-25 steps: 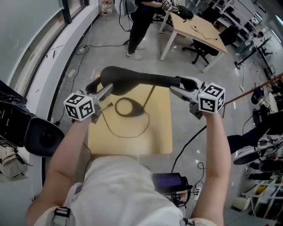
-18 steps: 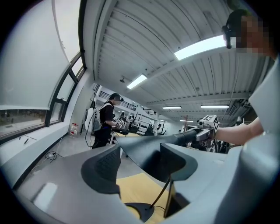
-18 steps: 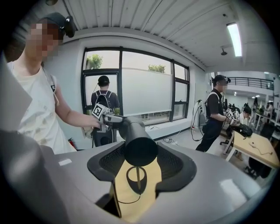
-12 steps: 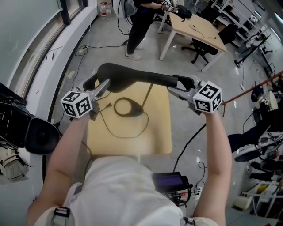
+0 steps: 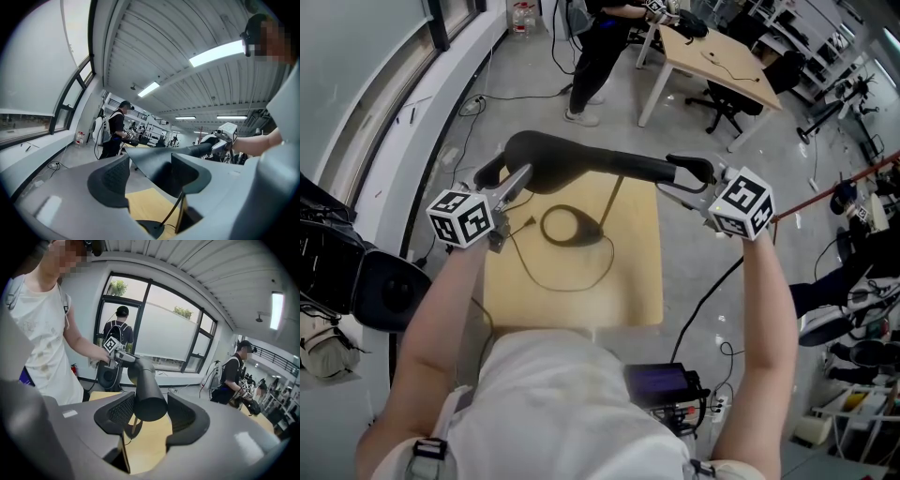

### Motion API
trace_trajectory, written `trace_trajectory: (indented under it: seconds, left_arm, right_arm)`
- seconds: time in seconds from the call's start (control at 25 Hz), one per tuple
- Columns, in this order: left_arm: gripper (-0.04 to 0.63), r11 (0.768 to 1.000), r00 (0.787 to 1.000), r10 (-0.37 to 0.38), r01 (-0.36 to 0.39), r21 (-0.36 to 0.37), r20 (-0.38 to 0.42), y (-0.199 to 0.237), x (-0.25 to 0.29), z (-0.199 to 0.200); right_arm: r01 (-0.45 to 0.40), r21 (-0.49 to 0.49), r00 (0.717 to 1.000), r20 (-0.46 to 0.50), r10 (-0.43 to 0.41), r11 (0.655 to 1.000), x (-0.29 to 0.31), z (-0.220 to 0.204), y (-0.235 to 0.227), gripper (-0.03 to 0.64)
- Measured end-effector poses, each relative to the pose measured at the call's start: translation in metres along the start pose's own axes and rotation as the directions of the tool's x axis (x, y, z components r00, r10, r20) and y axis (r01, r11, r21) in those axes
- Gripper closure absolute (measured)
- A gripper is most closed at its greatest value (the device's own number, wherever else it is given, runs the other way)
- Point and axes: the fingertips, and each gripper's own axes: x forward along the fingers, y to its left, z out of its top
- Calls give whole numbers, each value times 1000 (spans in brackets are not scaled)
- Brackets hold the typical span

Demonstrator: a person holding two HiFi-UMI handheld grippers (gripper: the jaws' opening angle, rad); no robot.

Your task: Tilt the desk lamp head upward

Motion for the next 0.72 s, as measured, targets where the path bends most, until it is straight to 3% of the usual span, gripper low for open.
trace_trajectory:
  seconds: [0.48, 0.72]
  left_arm:
    - [334, 996, 999, 20, -23, 88, 29, -7, 3, 41]
    - [344, 984, 997, 50, -59, 168, 57, -14, 1, 76]
  right_arm:
    - [18, 46, 1000, -22, -17, 999, 6, -12, -1, 385]
    - [20, 60, 1000, -19, -19, 998, 12, -6, -8, 385]
